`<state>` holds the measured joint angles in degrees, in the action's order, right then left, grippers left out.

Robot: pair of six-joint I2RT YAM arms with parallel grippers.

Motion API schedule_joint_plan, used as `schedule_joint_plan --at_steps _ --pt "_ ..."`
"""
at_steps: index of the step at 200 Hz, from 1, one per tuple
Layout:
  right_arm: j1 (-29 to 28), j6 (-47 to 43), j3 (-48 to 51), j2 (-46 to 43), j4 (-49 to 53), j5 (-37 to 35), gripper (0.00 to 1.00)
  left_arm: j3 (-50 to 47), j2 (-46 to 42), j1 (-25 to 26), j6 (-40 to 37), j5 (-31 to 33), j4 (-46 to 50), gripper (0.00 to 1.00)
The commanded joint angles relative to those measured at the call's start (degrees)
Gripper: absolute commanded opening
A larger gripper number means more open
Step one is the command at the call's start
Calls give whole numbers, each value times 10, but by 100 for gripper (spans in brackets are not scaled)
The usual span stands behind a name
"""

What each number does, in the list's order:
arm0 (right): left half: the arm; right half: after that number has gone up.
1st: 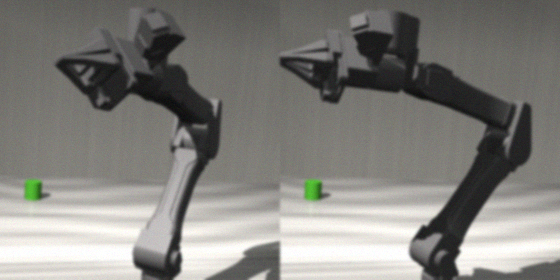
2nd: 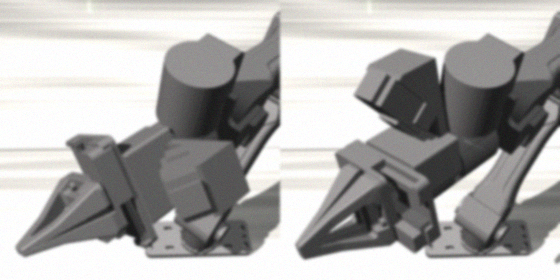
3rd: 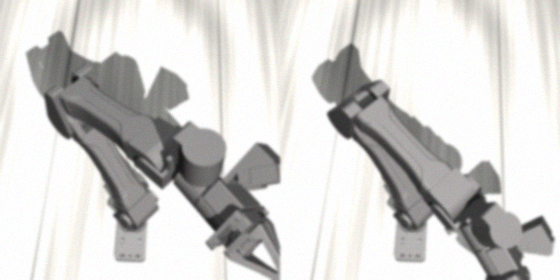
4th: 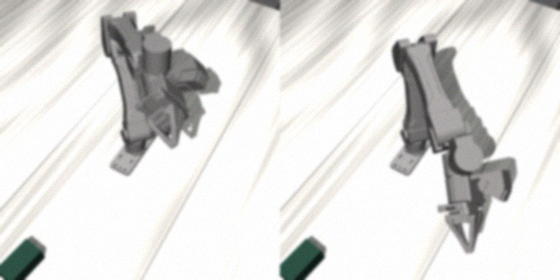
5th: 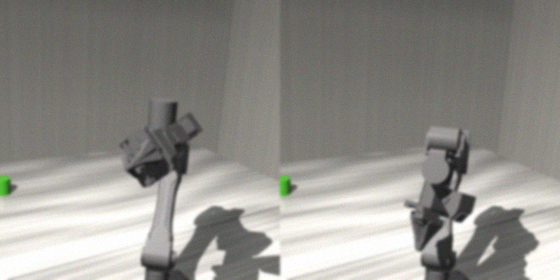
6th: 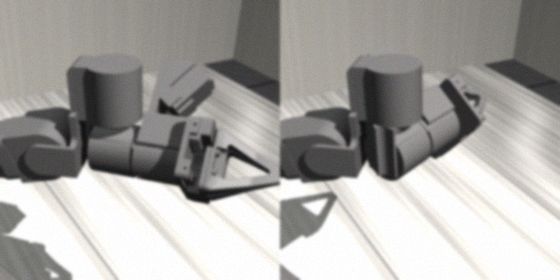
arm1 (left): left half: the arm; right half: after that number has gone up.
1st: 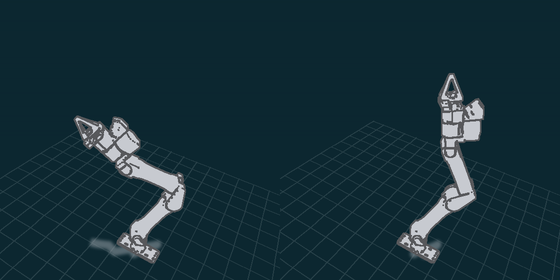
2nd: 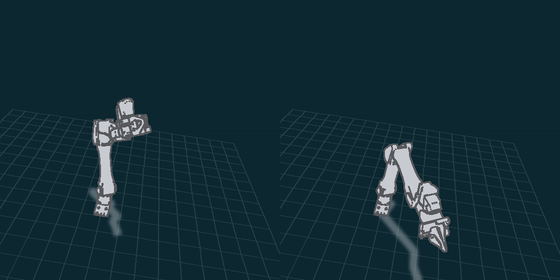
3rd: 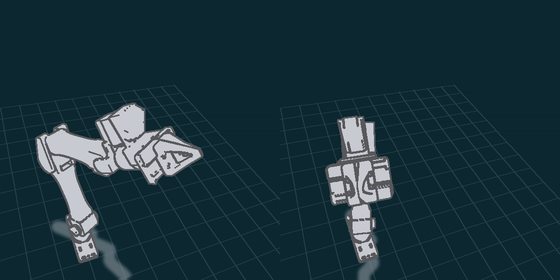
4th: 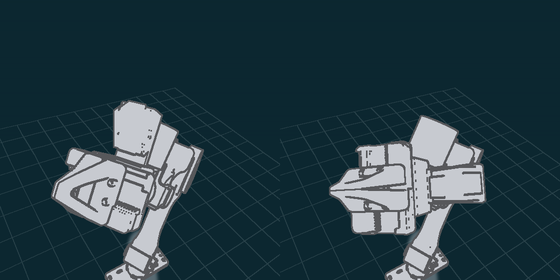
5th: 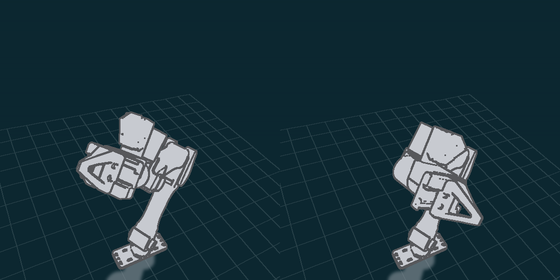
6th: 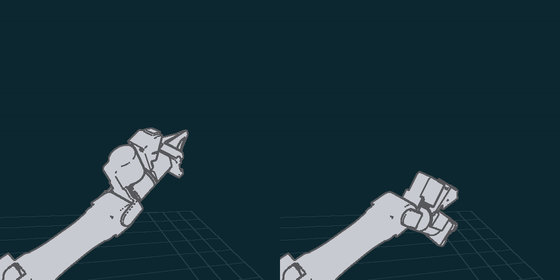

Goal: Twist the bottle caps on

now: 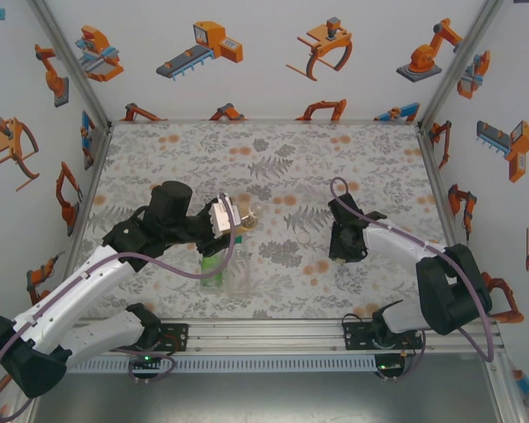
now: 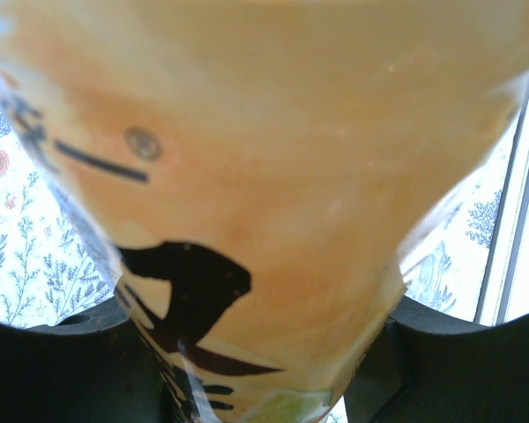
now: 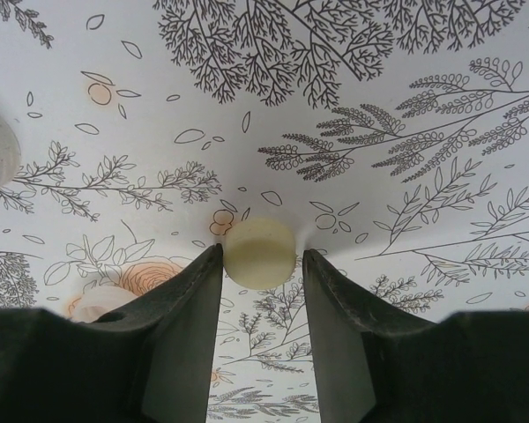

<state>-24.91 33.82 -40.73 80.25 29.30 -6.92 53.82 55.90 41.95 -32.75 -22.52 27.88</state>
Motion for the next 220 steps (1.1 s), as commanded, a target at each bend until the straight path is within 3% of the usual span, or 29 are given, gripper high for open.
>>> schedule_joint_plan --at_steps 1,102,148,182,220 --pt "-3 -2 -14 4 5 -11 40 -5 -7 -1 10 -12 1 0" --pt "-3 -15 -18 12 -2 -17 39 -6 -4 0 9 -12 -2 0" --pt "-3 -20 -20 9 3 -16 33 -8 -5 -1 10 -12 -2 0" --pt "-4 -30 -28 1 17 -10 21 -6 -4 -1 10 -15 -2 0" --pt "-3 -85 -45 -59 17 53 12 -11 -11 -2 -4 -29 6 0"
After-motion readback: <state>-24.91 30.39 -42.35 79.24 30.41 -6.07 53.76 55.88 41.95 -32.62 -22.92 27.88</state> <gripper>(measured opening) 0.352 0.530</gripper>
